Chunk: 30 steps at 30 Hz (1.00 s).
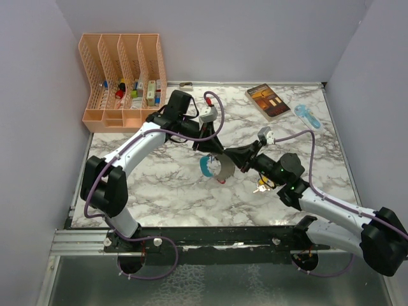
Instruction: Put the keys on the keyring
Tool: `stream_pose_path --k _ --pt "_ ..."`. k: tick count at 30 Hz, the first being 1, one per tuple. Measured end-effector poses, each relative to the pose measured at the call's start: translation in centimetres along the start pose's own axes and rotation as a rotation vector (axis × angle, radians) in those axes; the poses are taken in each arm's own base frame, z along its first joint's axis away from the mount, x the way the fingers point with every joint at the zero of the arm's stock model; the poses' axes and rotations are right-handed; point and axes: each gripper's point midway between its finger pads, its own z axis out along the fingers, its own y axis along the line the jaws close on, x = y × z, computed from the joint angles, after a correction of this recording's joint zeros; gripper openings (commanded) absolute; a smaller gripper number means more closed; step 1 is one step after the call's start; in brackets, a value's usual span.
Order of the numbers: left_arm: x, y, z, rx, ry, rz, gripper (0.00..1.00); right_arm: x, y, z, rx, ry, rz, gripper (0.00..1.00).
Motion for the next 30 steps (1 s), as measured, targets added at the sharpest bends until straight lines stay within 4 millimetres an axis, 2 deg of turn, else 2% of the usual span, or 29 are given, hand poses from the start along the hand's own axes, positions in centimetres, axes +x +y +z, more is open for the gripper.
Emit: stream_pose_path --k 6,12,13,15,18,25,30 --pt "0.1 0.1 -0.2 -0.003 0.000 0.000 0.00 -0.1 0.2 -0.1 -0.006 -0.010 0.007 0.01" --pt "0.2 0.0 -0.2 -0.002 0.001 -0.002 0.00 0.1 0.2 -0.1 -0.005 -0.009 0.014 0.01" --pt "0.2 0.0 -0.2 -0.002 0.001 -0.003 0.00 0.1 0.2 -0.1 -0.005 -0.009 0.014 0.03" --pt "0.2 0.0 -0.3 -0.002 0.002 -0.004 0.00 0.1 0.2 -0.2 -0.005 -0.009 0.020 0.13" --pt "0.4 0.1 -0.3 -0.004 0.007 0.005 0.00 0.2 0.4 -0.6 -0.007 -0.010 0.031 0.20" --pt "1.4 0.5 -0.7 -0.050 0.061 0.018 0.00 -2.0 0.6 -1.8 0.018 -0.059 0.000 0.20" --pt "1.8 1.3 -1.1 -0.101 0.103 0.040 0.00 -3.2 0.5 -1.0 0.030 -0.015 -0.042 0.23"
